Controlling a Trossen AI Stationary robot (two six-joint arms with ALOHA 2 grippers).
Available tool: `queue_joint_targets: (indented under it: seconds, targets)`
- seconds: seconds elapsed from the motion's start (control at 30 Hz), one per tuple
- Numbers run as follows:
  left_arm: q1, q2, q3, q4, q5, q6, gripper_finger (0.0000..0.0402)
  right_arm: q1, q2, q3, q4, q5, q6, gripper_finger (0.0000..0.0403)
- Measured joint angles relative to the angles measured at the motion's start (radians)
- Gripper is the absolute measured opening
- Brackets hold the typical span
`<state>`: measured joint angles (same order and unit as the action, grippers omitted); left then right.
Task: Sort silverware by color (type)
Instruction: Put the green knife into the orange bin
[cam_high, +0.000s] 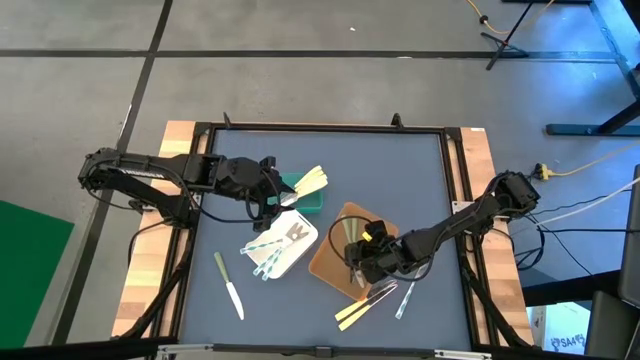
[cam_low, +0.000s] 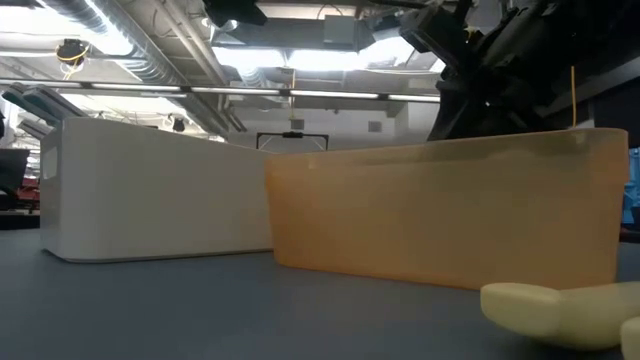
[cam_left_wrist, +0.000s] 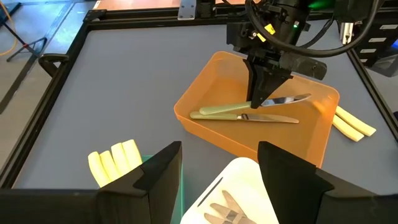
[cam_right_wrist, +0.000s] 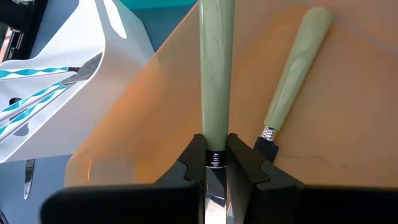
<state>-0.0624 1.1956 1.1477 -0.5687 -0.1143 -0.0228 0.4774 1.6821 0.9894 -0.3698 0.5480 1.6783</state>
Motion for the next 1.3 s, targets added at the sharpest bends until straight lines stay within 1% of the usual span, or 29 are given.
queue_joint_targets:
  seconds: [0.33, 0.4, 0.6, 0.73, 0.93, 1.07, 1.17, 1.3]
  targets:
    - [0.000, 0.000, 0.000, 0.000, 0.000, 0.000, 0.0206, 0.000, 0.000, 0.000, 0.000, 0.000, -0.001, 0.0030]
    - [0.000, 0.000, 0.000, 0.000, 0.000, 0.000, 0.0206, 0.000, 0.000, 0.000, 0.000, 0.000, -0.001, 0.0042]
    - [0.000, 0.000, 0.000, 0.000, 0.000, 0.000, 0.0206, 0.000, 0.000, 0.000, 0.001, 0.000, -0.001, 0.0097]
    - [0.000, 0.000, 0.000, 0.000, 0.000, -0.001, 0.0206, 0.000, 0.000, 0.000, 0.001, 0.001, -0.001, 0.0117]
    - [0.000, 0.000, 0.000, -0.003, 0.000, -0.001, 0.0206, 0.000, 0.000, 0.000, 0.001, 0.000, -0.001, 0.0121]
    - [-0.012, 0.000, 0.001, -0.055, 0.004, -0.027, 0.0206, 0.000, 0.000, 0.000, 0.001, 0.000, -0.001, 0.0121]
    - [-0.046, 0.000, 0.001, -0.114, 0.005, -0.085, 0.0206, 0.000, 0.000, 0.000, 0.001, 0.001, -0.001, 0.0121]
    - [-0.122, 0.000, 0.001, -0.185, -0.002, -0.168, 0.0206, 0.000, 0.000, 0.000, 0.002, 0.010, -0.001, 0.0121]
